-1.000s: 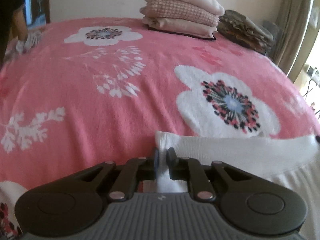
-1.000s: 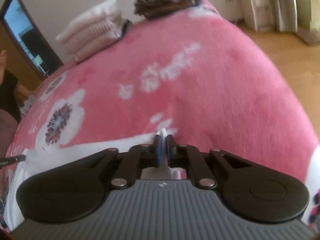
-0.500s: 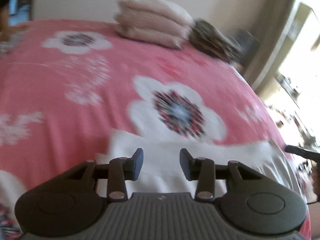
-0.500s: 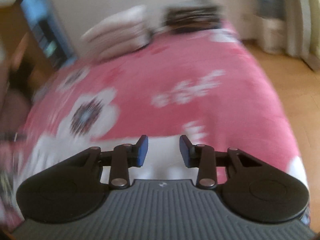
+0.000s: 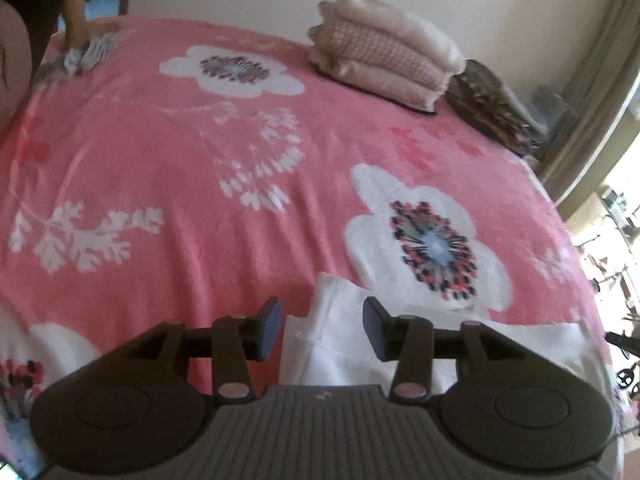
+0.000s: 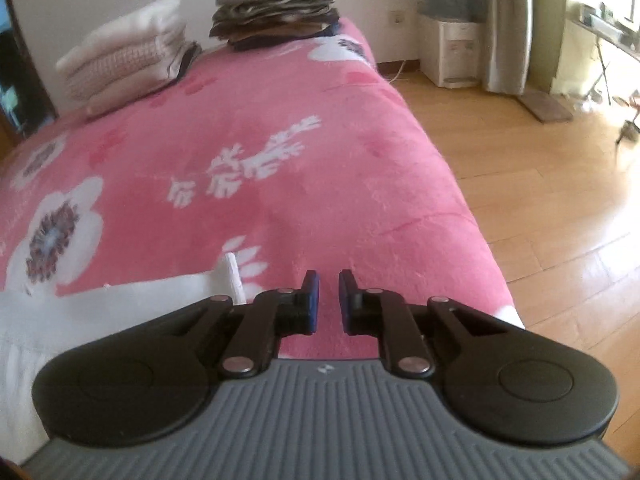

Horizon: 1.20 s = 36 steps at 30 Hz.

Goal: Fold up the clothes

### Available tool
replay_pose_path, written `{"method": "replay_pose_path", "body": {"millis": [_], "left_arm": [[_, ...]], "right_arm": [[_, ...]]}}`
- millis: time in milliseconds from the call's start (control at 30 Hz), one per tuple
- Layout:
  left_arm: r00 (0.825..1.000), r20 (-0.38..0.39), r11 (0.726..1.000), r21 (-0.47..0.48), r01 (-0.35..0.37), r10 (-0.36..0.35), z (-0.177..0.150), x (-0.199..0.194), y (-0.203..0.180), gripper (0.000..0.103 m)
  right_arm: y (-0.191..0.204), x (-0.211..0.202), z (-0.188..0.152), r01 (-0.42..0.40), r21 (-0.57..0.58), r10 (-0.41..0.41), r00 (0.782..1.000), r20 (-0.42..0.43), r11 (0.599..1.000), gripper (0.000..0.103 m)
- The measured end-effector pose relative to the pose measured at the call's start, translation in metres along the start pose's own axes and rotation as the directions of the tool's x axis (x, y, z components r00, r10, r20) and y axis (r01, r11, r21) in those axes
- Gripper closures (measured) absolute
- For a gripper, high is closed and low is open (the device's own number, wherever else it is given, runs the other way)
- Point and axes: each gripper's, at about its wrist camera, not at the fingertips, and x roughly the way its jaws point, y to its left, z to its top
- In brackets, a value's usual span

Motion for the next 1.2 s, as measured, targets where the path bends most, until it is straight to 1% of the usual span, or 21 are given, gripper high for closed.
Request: {"method": "replay_pose_path", "body": {"millis": [33, 100, 167, 200, 233, 267, 300, 367, 433, 467, 500, 600, 633, 667, 767, 833, 933, 1000, 1033, 1133, 1200], "left_arm": [[1.000, 0.011, 1.000, 0.006, -0.002, 0.002, 0.001, -0.008, 0.000, 0.058], [1.000, 0.016, 0.999, 0.048, 0.020, -0.021, -0.004, -0.024, -0.012, 0.058], [0.998, 0.009, 0.991, 0.115, 0.064, -0.066, -0.013, -0.042, -0.030, 0.057], [0.996, -0.005, 0.985, 0.144, 0.091, -0.092, -0.019, -0.049, -0.038, 0.057], [0.993, -0.026, 0.978, 0.168, 0.120, -0.118, -0.027, -0.054, -0.047, 0.057], [0.988, -0.056, 0.971, 0.185, 0.153, -0.145, -0.036, -0.056, -0.056, 0.057], [0.981, -0.093, 0.962, 0.196, 0.188, -0.172, -0.046, -0.056, -0.066, 0.057], [0.962, -0.163, 0.942, 0.220, 0.252, -0.219, -0.068, -0.055, -0.084, 0.058], [0.946, -0.218, 0.919, 0.265, 0.292, -0.238, -0.092, -0.050, -0.100, 0.060], [0.944, -0.233, 0.908, 0.293, 0.298, -0.235, -0.105, -0.046, -0.107, 0.060], [0.945, -0.236, 0.904, 0.313, 0.293, -0.225, -0.115, -0.043, -0.109, 0.060], [0.959, -0.227, 0.924, 0.304, 0.232, -0.166, -0.132, -0.037, -0.100, 0.062], [0.963, -0.219, 0.936, 0.281, 0.214, -0.155, -0.133, -0.036, -0.092, 0.063], [0.967, -0.210, 0.946, 0.256, 0.199, -0.147, -0.133, -0.036, -0.084, 0.063], [0.974, -0.185, 0.968, 0.190, 0.164, -0.129, -0.129, -0.037, -0.060, 0.063], [0.979, -0.174, 0.976, 0.171, 0.133, -0.103, -0.128, -0.037, -0.049, 0.063], [0.984, -0.162, 0.982, 0.161, 0.094, -0.068, -0.126, -0.037, -0.039, 0.063], [0.986, -0.155, 0.983, 0.163, 0.081, -0.055, -0.125, -0.039, -0.037, 0.063], [0.987, -0.150, 0.983, 0.170, 0.073, -0.047, -0.125, -0.040, -0.037, 0.063], [0.989, -0.144, 0.980, 0.187, 0.064, -0.037, -0.126, -0.048, -0.038, 0.063], [0.988, -0.147, 0.979, 0.192, 0.066, -0.037, -0.128, -0.053, -0.040, 0.063]], "right_arm": [[0.007, -0.009, -0.002, -0.016, -0.022, 0.017, 1.000, 0.016, 1.000, 0.092], [0.025, -0.027, -0.006, -0.054, -0.084, 0.058, 0.997, 0.051, 0.995, 0.092], [0.052, -0.047, -0.011, -0.115, -0.211, 0.134, 0.988, 0.077, 0.971, 0.092], [0.068, -0.058, -0.016, -0.148, -0.299, 0.179, 0.981, 0.080, 0.943, 0.092], [0.084, -0.069, -0.025, -0.177, -0.388, 0.222, 0.972, 0.075, 0.905, 0.089], [0.102, -0.077, -0.035, -0.209, -0.473, 0.266, 0.963, 0.055, 0.856, 0.086], [0.120, -0.085, -0.049, -0.248, -0.536, 0.306, 0.952, 0.021, 0.807, 0.085], [0.151, -0.100, -0.078, -0.328, -0.623, 0.374, 0.926, -0.062, 0.710, 0.085], [0.177, -0.109, -0.110, -0.392, -0.694, 0.422, 0.896, -0.139, 0.604, 0.087], [0.187, -0.111, -0.125, -0.416, -0.712, 0.431, 0.885, -0.175, 0.565, 0.087], [0.196, -0.113, -0.139, -0.440, -0.727, 0.438, 0.874, -0.211, 0.527, 0.087], [0.197, -0.112, -0.163, -0.426, -0.749, 0.390, 0.889, -0.240, 0.509, 0.087], [0.189, -0.112, -0.167, -0.395, -0.750, 0.354, 0.907, -0.228, 0.530, 0.087], [0.175, -0.111, -0.167, -0.370, -0.736, 0.318, 0.922, -0.219, 0.567, 0.087], [0.117, -0.114, -0.163, -0.286, -0.682, 0.230, 0.957, -0.175, 0.673, 0.088], [0.073, -0.123, -0.162, -0.200, -0.634, 0.146, 0.980, -0.136, 0.747, 0.088], [0.007, -0.135, -0.161, -0.057, -0.548, 0.011, 0.996, -0.088, 0.835, 0.086], [-0.028, -0.142, -0.154, 0.052, -0.459, -0.096, 0.993, -0.074, 0.887, 0.087], [-0.038, -0.149, -0.152, 0.074, -0.423, -0.112, 0.991, -0.067, 0.903, 0.088], [-0.031, -0.173, -0.151, 0.014, -0.424, -0.026, 0.999, -0.024, 0.906, 0.088], [-0.010, -0.187, -0.158, -0.075, -0.485, 0.071, 0.997, -0.026, 0.871, 0.088]]}}
